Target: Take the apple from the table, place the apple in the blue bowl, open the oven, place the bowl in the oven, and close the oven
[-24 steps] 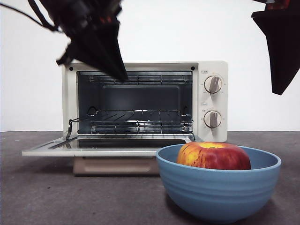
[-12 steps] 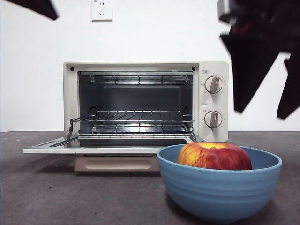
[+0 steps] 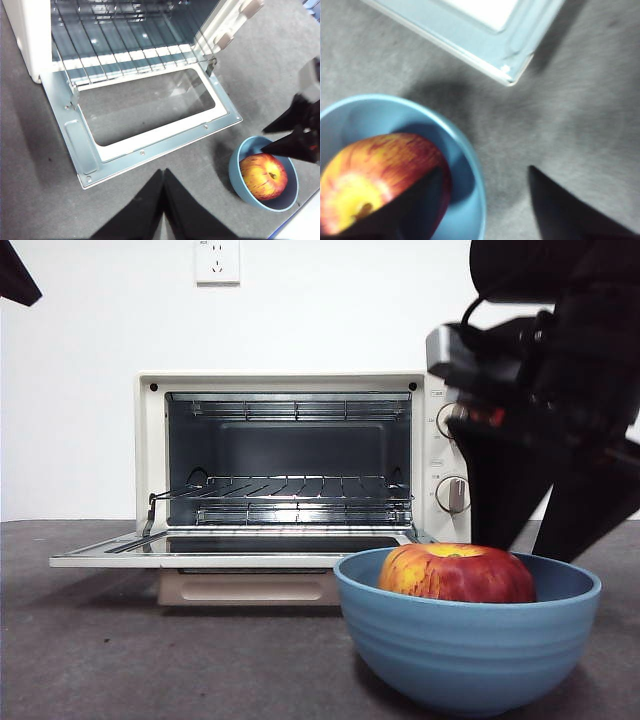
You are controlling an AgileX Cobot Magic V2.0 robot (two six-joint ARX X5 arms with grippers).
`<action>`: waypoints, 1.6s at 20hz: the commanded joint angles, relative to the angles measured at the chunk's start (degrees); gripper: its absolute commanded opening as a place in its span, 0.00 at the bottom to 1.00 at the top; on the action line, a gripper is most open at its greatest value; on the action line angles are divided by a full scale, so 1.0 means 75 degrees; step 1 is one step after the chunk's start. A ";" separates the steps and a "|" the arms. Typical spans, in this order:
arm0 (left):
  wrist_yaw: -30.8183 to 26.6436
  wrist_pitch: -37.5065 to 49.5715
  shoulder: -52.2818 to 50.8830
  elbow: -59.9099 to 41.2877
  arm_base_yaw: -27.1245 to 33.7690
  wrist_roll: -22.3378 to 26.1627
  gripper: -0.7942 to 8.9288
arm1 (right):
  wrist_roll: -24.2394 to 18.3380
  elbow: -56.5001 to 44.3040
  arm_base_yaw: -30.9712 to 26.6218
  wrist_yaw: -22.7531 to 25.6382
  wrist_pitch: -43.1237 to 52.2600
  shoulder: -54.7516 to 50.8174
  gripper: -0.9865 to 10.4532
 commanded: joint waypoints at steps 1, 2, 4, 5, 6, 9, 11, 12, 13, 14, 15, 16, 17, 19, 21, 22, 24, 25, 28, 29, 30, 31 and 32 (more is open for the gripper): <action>0.0015 0.0067 0.0029 0.0055 -0.0009 0.0009 0.09 | -0.0105 -0.0087 0.0061 -0.0122 0.0079 0.0245 0.25; 0.0015 0.0076 0.0032 0.0055 -0.0009 0.0009 0.09 | -0.0117 -0.0099 0.0061 -0.0125 0.0099 0.0248 0.24; 0.0015 0.0082 0.0032 0.0055 -0.0009 0.0006 0.09 | -0.0119 -0.0099 0.0061 -0.0134 0.0099 0.0245 0.18; 0.0015 0.0082 0.0032 0.0055 -0.0009 0.0006 0.09 | -0.0119 -0.0099 0.0058 -0.0149 0.0064 0.0245 0.15; 0.0015 0.0082 0.0032 0.0055 -0.0006 0.0006 0.09 | -0.0119 -0.0099 0.0058 -0.0152 0.0006 0.0245 0.13; 0.0015 0.0093 0.0032 0.0055 -0.0009 0.0009 0.09 | -0.0114 -0.0099 0.0061 -0.0157 -0.0187 0.0245 0.10; 0.0015 0.0137 0.0032 0.0055 -0.0009 0.0006 0.09 | -0.0015 -0.0099 0.0061 -0.0213 -0.0172 0.0230 0.09; 0.0015 0.0143 0.0032 0.0055 -0.0009 0.0006 0.09 | 0.0044 -0.0096 0.0058 -0.0347 -0.0169 0.0224 0.09; 0.0015 0.0143 0.0032 0.0055 -0.0009 0.0006 0.09 | 0.0178 -0.0096 0.0058 -0.0525 -0.0172 0.0175 0.09; 0.0015 0.0143 0.0032 0.0055 -0.0009 0.0006 0.09 | 0.0259 -0.0093 0.0058 -0.0595 -0.0166 0.0117 0.09; 0.0015 0.0146 0.0032 0.0055 -0.0009 0.0006 0.09 | 0.0414 -0.0061 0.0064 -0.0629 -0.0172 -0.0003 0.09; 0.0015 0.0160 0.0032 0.0055 -0.0009 0.0006 0.09 | 0.0536 0.0000 0.0085 -0.0679 -0.0172 -0.0102 0.09; 0.0015 0.0184 0.0032 0.0055 -0.0009 0.0006 0.09 | 0.0676 0.0140 0.0152 -0.0737 -0.0169 -0.0178 0.09; 0.0015 0.0201 0.0035 0.0055 -0.0009 0.0006 0.09 | 0.0968 0.0557 0.0262 -0.0743 -0.0184 -0.0187 0.09; 0.0015 0.0204 0.0032 0.0055 -0.0017 0.0003 0.09 | 0.1139 0.1026 0.0262 -0.0699 -0.0134 -0.0166 0.09; 0.0015 0.0213 0.0035 0.0055 -0.0050 0.0003 0.09 | 0.1256 0.1247 0.0271 -0.0685 -0.0052 -0.0117 0.09; 0.0015 0.0262 0.0032 0.0055 -0.0149 -0.0006 0.09 | 0.1559 0.1725 0.0291 -0.0495 0.0102 0.0099 0.09; 0.0015 0.0312 0.0035 0.0055 -0.0210 -0.0023 0.09 | 0.1658 0.1976 0.0280 -0.0254 0.0099 0.0236 0.09; 0.0012 0.0356 0.0032 0.0055 -0.0420 -0.0020 0.09 | 0.1996 0.2815 0.0239 0.0172 0.0099 0.0833 0.09; 0.0012 0.0367 0.0032 0.0055 -0.0487 -0.0020 0.09 | 0.2078 0.3080 0.0239 0.0338 0.0102 0.1040 0.09; 0.0012 0.0370 0.0032 0.0055 -0.0545 -0.0020 0.09 | 0.2203 0.3372 0.0242 0.0533 0.0099 0.1297 0.09; 0.0012 0.0367 0.0032 0.0055 -0.0600 -0.0020 0.09 | 0.2361 0.3628 0.0242 0.0667 0.0102 0.1518 0.09; 0.0012 0.0370 0.0032 0.0055 -0.0656 -0.0020 0.09 | 0.2532 0.3870 0.0245 0.0685 0.0143 0.1769 0.09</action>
